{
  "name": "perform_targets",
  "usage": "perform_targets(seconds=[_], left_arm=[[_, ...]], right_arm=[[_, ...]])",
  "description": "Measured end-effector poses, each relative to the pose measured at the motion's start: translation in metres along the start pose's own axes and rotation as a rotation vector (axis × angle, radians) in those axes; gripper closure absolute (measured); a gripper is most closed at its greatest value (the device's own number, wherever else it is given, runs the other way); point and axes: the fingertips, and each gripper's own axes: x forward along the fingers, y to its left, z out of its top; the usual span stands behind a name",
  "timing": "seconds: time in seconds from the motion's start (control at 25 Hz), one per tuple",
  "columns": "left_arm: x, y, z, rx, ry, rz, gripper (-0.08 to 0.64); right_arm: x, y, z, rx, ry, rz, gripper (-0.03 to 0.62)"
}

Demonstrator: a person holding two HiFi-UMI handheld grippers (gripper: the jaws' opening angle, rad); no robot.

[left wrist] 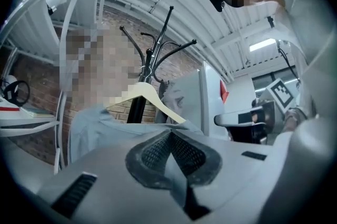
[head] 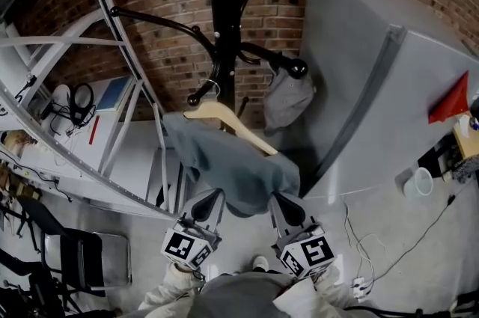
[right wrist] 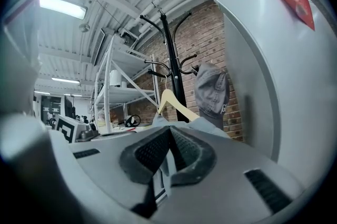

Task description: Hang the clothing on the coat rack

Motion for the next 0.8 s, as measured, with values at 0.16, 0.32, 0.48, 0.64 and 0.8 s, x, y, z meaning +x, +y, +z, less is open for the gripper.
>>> perform_targets(seconds=[0.16, 0.32, 0.48, 0.64, 0.8], left_arm=[[-0.020, 0.000, 0.006, -0.017, -0.017, 0.000, 0.552], [-0.052, 0.007, 0.007, -0.035, -0.015, -0.005, 0.552], [-0.083, 0.012, 0.005, -0.037, -0.014, -0.008, 0.552], [-0.106, 0.008, 0.008, -0.049, -0.028, -0.022, 0.552], [-0.127, 0.007, 0.008, -0.055, -0.024, -0.031, 0.552]], right_arm=[[-0.004, 0.025, -0.001, -0.002, 0.000, 0.013, 0.569], [-0.005, 0.059, -0.004, -0.008, 0.000, 0.020, 0.569], [-0.008, 0.088, -0.009, -0.024, 0.013, 0.020, 0.569], [-0.021, 0.108, -0.014, -0.033, 0.030, -0.009, 0.569], [-0.041, 0.125, -0.020, -0.029, 0.030, -0.059, 0.568]])
